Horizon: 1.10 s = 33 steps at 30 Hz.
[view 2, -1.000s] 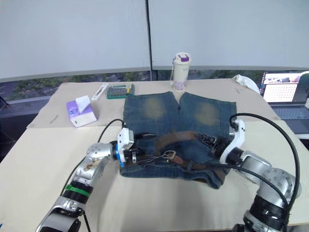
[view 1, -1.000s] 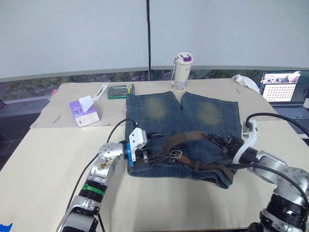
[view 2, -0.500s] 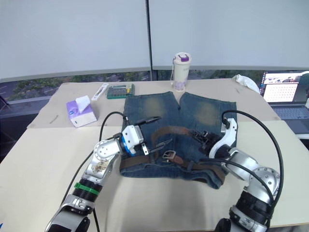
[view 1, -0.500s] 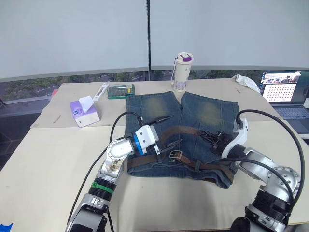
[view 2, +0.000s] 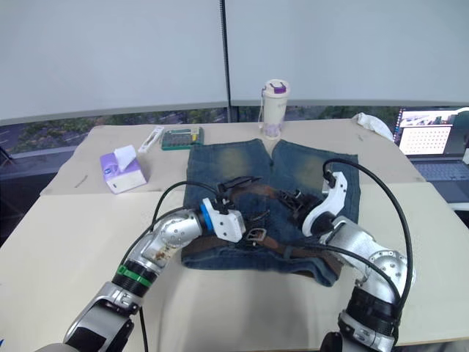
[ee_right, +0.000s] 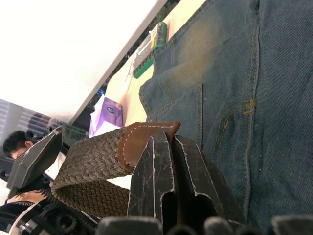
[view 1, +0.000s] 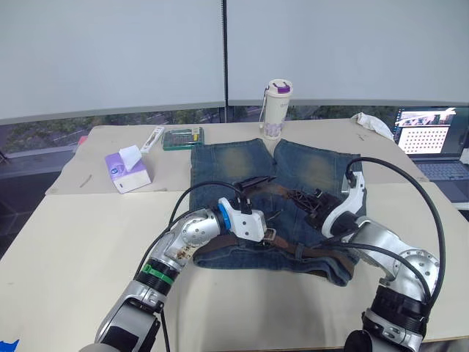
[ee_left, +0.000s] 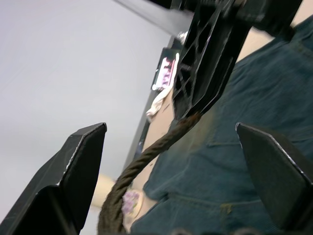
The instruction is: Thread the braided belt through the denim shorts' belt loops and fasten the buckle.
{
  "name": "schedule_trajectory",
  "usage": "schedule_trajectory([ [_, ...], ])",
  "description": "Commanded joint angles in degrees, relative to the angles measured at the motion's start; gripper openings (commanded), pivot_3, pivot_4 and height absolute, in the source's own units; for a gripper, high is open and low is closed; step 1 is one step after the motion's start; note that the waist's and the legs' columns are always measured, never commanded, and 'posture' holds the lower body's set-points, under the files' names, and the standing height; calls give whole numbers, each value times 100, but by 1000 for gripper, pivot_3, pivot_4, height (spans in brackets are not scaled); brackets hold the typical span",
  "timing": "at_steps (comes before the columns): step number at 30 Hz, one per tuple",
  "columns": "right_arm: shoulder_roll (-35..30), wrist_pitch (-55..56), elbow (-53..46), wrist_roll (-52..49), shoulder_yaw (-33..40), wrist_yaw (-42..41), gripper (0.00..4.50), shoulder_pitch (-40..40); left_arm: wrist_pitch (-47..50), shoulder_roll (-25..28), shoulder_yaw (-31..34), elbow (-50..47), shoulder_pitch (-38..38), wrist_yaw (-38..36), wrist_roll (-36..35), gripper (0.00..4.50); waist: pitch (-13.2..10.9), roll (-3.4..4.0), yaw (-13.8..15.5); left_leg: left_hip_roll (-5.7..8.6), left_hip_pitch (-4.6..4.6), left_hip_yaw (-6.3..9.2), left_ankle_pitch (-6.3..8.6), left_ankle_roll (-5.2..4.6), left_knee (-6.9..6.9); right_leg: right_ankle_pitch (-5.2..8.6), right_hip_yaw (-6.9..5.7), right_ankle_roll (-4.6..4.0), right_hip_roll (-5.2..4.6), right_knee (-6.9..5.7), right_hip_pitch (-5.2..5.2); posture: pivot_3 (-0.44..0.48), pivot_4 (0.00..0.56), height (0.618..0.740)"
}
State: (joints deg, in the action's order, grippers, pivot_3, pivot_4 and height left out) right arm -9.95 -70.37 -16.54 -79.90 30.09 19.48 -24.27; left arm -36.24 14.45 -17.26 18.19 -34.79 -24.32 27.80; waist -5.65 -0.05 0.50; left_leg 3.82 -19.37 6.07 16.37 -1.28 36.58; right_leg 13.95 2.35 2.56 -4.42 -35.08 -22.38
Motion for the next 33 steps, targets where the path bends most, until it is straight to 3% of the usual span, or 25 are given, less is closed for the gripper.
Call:
schedule_trajectory([
  [1,-199,308,-217,-248,-216,40,0,43,102,102,-19,-111,-75,194,55,3340,0,0,1,0,0,0,0,0,0,0,-1,0,0,0,0,0,150,740],
  [11,-588,788,-238,-372,-649,-3,0,250,274,240,-69,-228,30,196,-124,28,-1,0,-1,1,0,0,0,0,0,0,-1,1,0,1,1,0,150,740],
  [19,-809,1210,-508,-287,-885,-490,0,321,723,258,82,-265,339,-123,-848,28,-1,0,-6,0,0,0,0,0,0,1,-2,1,0,3,1,0,150,740],
  [22,-954,1300,-805,-161,-1134,-1022,0,396,837,144,290,-170,501,-209,-1527,28,-2,0,0,0,0,1,0,0,0,1,-3,1,0,5,1,0,150,740],
  [26,-1489,1762,-1181,963,-1628,-2209,0,590,1190,-31,671,-133,690,-718,-2821,28,-8,-5,-11,-1,0,0,0,0,2,2,-4,3,0,11,2,0,150,740],
  [27,-1691,1952,-1275,1364,-1803,-2543,546,674,1378,-60,779,-161,732,-820,-3105,0,-8,-5,-11,0,1,0,0,0,2,2,-8,4,1,14,3,0,150,740],
  [30,-2281,2343,-1570,2422,-2421,-3167,1249,869,1663,-42,967,-210,818,-1105,-3656,0,-8,-5,-6,1,3,1,0,0,2,3,-11,4,2,13,5,0,150,740],
  [31,-2489,2507,-1592,2917,-2720,-3149,1249,886,1729,-28,1030,-203,829,-1184,-3799,0,-9,-3,-15,1,4,2,0,0,2,3,-12,5,2,14,5,0,150,740],
  [32,-2614,2659,-1585,3304,-2920,-3173,1808,909,1803,-26,1087,-211,837,-1246,-3897,0,-9,-4,-36,4,4,0,0,0,2,6,-10,10,1,13,4,0,150,740],
  [33,-2741,2793,-1571,3656,-3120,-3283,2051,924,1906,-31,1152,-222,839,-1286,-3990,0,-12,-6,-47,4,5,0,0,0,3,7,-11,11,2,13,3,0,150,740],
])
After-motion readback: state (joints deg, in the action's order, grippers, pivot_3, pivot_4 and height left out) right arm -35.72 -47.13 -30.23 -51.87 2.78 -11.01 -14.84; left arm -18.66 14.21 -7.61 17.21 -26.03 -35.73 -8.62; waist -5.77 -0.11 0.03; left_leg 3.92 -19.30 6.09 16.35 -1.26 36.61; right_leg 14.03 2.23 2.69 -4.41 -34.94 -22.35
